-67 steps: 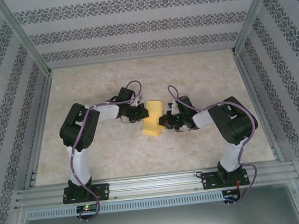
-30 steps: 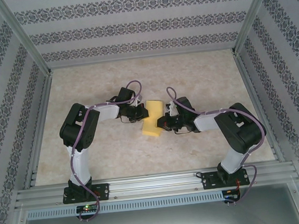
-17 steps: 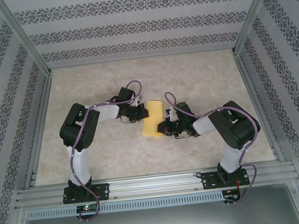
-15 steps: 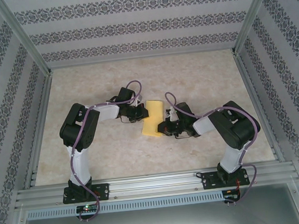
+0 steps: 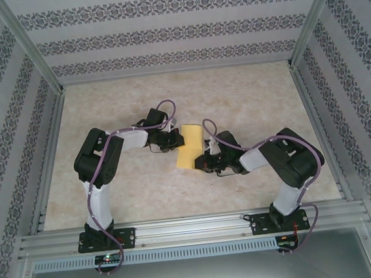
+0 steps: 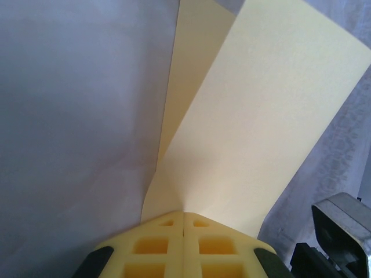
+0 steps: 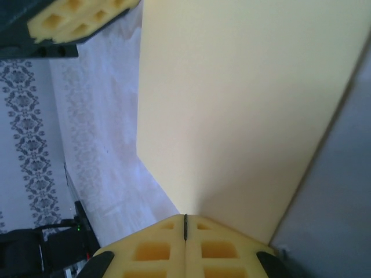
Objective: Fold a paper plane with a square sheet of paper (pick it up from the middle)
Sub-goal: Fold the square sheet of paper in half at the center of the table.
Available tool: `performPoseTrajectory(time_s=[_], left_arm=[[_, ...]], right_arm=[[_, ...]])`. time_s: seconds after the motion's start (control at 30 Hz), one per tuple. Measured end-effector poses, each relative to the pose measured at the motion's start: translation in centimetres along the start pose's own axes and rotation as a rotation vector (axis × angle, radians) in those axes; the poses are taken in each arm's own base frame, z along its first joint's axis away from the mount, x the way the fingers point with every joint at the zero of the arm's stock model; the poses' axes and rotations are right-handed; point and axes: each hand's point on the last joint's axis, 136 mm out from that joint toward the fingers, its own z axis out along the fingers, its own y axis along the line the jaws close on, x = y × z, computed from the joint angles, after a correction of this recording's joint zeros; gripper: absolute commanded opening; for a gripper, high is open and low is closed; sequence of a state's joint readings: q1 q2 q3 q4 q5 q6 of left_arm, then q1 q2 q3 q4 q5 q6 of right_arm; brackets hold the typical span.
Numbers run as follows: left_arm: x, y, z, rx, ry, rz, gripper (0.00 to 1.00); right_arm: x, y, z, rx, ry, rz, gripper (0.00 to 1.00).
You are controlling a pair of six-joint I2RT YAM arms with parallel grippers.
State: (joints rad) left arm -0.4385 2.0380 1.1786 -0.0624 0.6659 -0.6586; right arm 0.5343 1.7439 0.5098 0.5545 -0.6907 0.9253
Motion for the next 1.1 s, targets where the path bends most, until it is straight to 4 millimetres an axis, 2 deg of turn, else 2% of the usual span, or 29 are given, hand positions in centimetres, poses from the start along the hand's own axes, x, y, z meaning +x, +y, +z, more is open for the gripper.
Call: performPoseTrajectory(time_s=[0.23, 0.37, 0.43, 0.57, 0.63, 0.73, 0.87, 1.1], left_arm=[[0.0, 0.0, 0.0, 0.0, 0.0, 0.0, 0.0], [0.0, 0.0, 0.0, 0.0, 0.0, 0.001, 0.0], [0.0, 0.0, 0.0, 0.0, 0.0, 0.001, 0.0], [0.0, 0.0, 0.0, 0.0, 0.0, 0.001, 0.0], [0.0, 0.0, 0.0, 0.0, 0.0, 0.001, 0.0], [0.0, 0.0, 0.0, 0.0, 0.0, 0.001, 0.0], [0.0, 0.0, 0.0, 0.0, 0.0, 0.001, 0.0], [0.0, 0.0, 0.0, 0.0, 0.0, 0.004, 0.0]], right_arm=[[0.1, 0.2, 0.0, -0.022, -0.001, -0.009, 0.0], [-0.6, 0.4, -0.7, -0.004, -0.021, -0.004, 0.0], [-2.1, 1.3, -1.5, 0.002, -0.06, -0.02, 0.0], [-6.3, 3.6, -2.8, -0.009, -0.154, -0.085, 0.0], [-7.7, 3.8, -2.9, -0.011, -0.177, -0.095, 0.0], [-8.5, 2.5, -2.1, 0.011, -0.172, -0.07, 0.0], [-8.1, 0.1, -1.4, 0.069, -0.155, -0.035, 0.0], [-7.8, -1.3, -0.8, 0.07, -0.135, -0.034, 0.0]])
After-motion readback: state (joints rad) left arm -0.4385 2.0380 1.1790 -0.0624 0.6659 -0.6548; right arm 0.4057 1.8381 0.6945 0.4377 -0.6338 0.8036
